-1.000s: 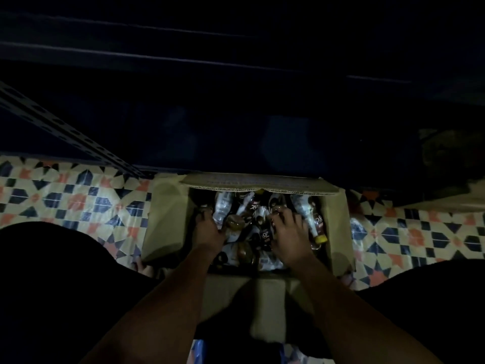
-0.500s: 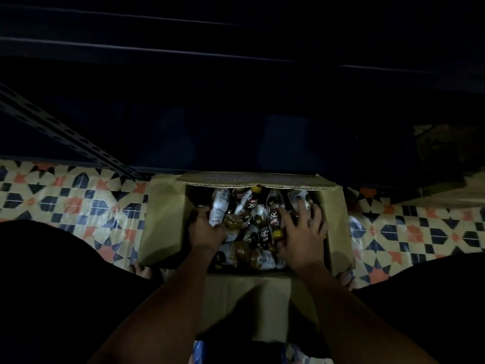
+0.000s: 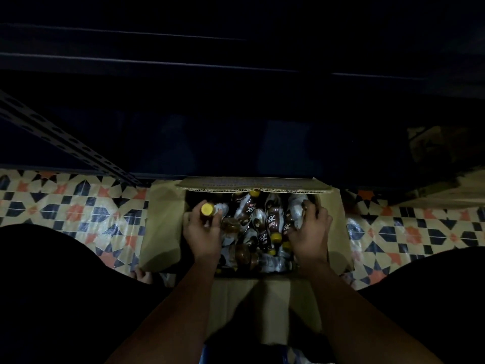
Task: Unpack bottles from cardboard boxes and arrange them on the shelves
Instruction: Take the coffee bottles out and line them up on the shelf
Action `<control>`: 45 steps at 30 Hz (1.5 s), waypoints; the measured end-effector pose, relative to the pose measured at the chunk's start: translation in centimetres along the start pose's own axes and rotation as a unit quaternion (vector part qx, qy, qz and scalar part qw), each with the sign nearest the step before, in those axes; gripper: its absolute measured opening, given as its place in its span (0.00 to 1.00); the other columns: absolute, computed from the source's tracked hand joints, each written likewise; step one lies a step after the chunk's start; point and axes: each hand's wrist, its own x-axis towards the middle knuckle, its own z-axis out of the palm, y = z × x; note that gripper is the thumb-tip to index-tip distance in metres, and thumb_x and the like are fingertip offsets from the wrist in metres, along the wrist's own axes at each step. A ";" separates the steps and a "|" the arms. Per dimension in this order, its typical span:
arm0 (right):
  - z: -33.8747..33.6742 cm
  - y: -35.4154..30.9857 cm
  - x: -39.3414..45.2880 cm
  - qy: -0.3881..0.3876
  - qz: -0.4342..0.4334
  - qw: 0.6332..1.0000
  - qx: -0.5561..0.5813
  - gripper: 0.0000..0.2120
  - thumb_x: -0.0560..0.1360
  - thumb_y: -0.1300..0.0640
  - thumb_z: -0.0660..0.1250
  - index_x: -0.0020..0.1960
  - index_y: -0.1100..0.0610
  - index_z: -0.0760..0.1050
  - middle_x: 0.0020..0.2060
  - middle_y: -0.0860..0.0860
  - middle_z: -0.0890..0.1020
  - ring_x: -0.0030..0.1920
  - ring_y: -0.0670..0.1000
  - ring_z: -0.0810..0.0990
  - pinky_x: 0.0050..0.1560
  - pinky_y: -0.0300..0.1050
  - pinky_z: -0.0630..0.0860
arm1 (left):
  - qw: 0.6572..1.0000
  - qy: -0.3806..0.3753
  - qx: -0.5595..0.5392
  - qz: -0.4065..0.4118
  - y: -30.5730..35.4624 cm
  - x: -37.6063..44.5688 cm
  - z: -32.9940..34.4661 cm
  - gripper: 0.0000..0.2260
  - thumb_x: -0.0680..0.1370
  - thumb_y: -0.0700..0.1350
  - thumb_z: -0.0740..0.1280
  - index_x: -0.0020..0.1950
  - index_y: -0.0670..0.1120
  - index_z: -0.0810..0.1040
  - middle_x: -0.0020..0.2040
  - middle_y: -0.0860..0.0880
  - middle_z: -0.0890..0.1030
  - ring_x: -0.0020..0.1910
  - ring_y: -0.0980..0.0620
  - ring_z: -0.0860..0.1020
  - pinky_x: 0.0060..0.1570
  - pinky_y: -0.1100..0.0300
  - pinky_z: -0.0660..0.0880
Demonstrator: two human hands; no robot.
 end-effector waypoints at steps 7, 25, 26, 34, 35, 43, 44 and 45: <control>-0.9 0.3 -0.8 0.063 0.061 0.988 0.128 0.27 0.63 0.63 0.82 0.60 0.58 0.77 0.53 0.54 0.80 0.53 0.57 0.79 0.51 0.57 0.81 | 0.987 -0.106 0.005 0.121 -0.8 2.0 -0.3 0.02 0.84 0.48 0.63 0.54 0.51 0.74 0.52 0.47 0.77 0.50 0.49 0.78 0.48 0.47 0.79; -1.1 -1.5 -1.0 0.043 -0.016 0.973 0.226 0.28 0.64 0.67 0.80 0.62 0.53 0.78 0.58 0.50 0.75 0.60 0.48 0.73 0.62 0.48 0.75 | 0.954 -0.262 0.102 0.106 -0.6 1.4 1.3 0.17 0.83 0.59 0.60 0.63 0.48 0.73 0.57 0.47 0.74 0.57 0.49 0.75 0.58 0.51 0.74; -1.0 -1.7 -0.9 0.034 -0.035 0.973 0.223 0.28 0.63 0.66 0.80 0.61 0.53 0.78 0.57 0.50 0.76 0.60 0.49 0.73 0.61 0.51 0.76 | 0.960 -0.248 0.082 0.102 -0.3 1.1 1.1 0.18 0.82 0.62 0.59 0.62 0.48 0.71 0.56 0.46 0.75 0.56 0.48 0.76 0.57 0.49 0.75; -0.7 -2.9 -0.6 0.010 -0.122 0.961 0.249 0.22 0.80 0.54 0.69 0.73 0.53 0.69 0.67 0.51 0.71 0.67 0.52 0.72 0.65 0.47 0.72 | 0.983 -0.156 -0.028 0.090 5.4 1.2 1.4 0.23 0.72 0.31 0.75 0.58 0.45 0.67 0.47 0.45 0.78 0.40 0.62 0.77 0.40 0.70 0.73; -0.8 -3.1 -0.6 0.008 -0.116 0.957 0.264 0.22 0.81 0.54 0.67 0.73 0.53 0.68 0.66 0.51 0.71 0.66 0.51 0.73 0.65 0.46 0.72 | 0.987 -0.137 -0.038 0.079 5.6 1.3 1.3 0.27 0.70 0.30 0.77 0.59 0.45 0.66 0.48 0.47 0.77 0.40 0.64 0.78 0.39 0.71 0.74; -1.9 -6.1 0.6 -0.004 -0.046 0.930 0.364 0.26 0.79 0.36 0.56 0.72 0.49 0.64 0.54 0.44 0.76 0.53 0.38 0.74 0.51 0.36 0.71 | 0.986 -0.107 -0.124 0.037 7.1 1.9 -0.2 0.27 0.65 0.39 0.84 0.59 0.46 0.75 0.52 0.51 0.84 0.53 0.50 0.84 0.54 0.54 0.81; -2.1 -6.6 0.7 -0.004 -0.050 0.929 0.367 0.26 0.78 0.35 0.55 0.71 0.47 0.64 0.53 0.44 0.76 0.52 0.38 0.75 0.51 0.38 0.71 | 0.984 -0.105 -0.141 0.035 7.7 1.8 -0.5 0.25 0.64 0.37 0.84 0.56 0.45 0.78 0.50 0.49 0.86 0.50 0.49 0.85 0.51 0.53 0.83; -2.2 -7.1 0.8 -0.008 -0.052 0.927 0.371 0.26 0.78 0.35 0.55 0.71 0.47 0.65 0.52 0.46 0.77 0.52 0.40 0.76 0.52 0.43 0.74 | 0.982 -0.105 -0.151 0.035 8.2 1.8 -0.7 0.23 0.64 0.37 0.84 0.54 0.46 0.79 0.48 0.49 0.87 0.48 0.48 0.86 0.49 0.52 0.84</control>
